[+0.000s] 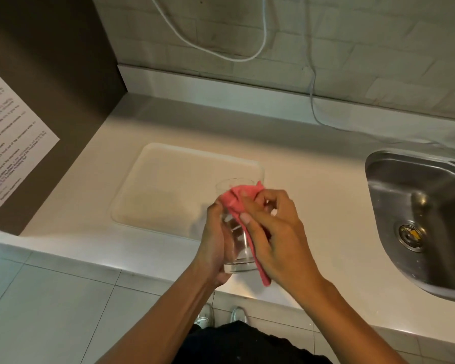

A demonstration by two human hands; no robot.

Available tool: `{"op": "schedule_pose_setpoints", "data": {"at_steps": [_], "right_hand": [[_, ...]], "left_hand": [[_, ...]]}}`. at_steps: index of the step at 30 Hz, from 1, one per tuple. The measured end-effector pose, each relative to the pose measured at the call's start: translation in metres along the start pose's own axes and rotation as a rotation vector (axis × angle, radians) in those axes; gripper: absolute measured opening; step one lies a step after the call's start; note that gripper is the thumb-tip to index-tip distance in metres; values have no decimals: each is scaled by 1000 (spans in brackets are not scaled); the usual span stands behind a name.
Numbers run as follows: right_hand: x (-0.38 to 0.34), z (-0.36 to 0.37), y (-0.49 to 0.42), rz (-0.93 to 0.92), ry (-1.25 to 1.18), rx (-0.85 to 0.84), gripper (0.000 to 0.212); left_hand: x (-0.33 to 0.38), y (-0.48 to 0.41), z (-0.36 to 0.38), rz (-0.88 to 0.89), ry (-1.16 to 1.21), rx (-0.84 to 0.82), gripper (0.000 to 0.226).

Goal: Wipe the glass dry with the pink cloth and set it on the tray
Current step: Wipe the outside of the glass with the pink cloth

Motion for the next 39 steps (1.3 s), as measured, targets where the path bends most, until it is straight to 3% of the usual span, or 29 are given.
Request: {"op": "schedule_pose_setpoints", "data": {"at_steps": [3, 8, 13, 19, 22, 26, 31, 33, 37, 39], "right_hand": [[1, 4, 32, -64, -56, -66, 39], [33, -5, 2, 226, -184, 97, 34], [-2, 7, 24, -67, -22, -29, 40], [30, -4, -1, 198, -144, 74, 35], [15, 1, -3, 131, -89, 28, 35], [-1, 11, 32, -17, -81, -86, 39], [28, 0, 13, 265, -209, 62, 36], [14, -1, 7, 210, -155, 78, 37], [-14, 10, 36, -40, -44, -61, 40], [-3, 7, 45, -2, -104, -57, 37]], "left_hand": [[0, 3, -11, 8, -25, 35, 84], [-18, 12, 0, -30, -82, 18, 77], [-6, 4, -11, 5, -39, 10, 77], [-19, 8, -10, -42, -66, 36, 81], [-15, 5, -10, -38, -12, 3, 70], [-2, 6, -17, -2, 30, 21, 89], [-11, 6, -10, -29, -6, 9, 82], [-6, 5, -10, -14, -12, 31, 81], [13, 5, -15, 54, 23, 12, 83], [13, 4, -18, 43, 25, 27, 82]]}}
Point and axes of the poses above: each hand's wrist, its own y-axis away from the middle knuckle, its own z-axis out of the palm, x = y × z, the point moved 10 cm from there along -y, towards the middle knuckle, and after that the axes turned 7 degrees about -z, right-handed, at the moved point
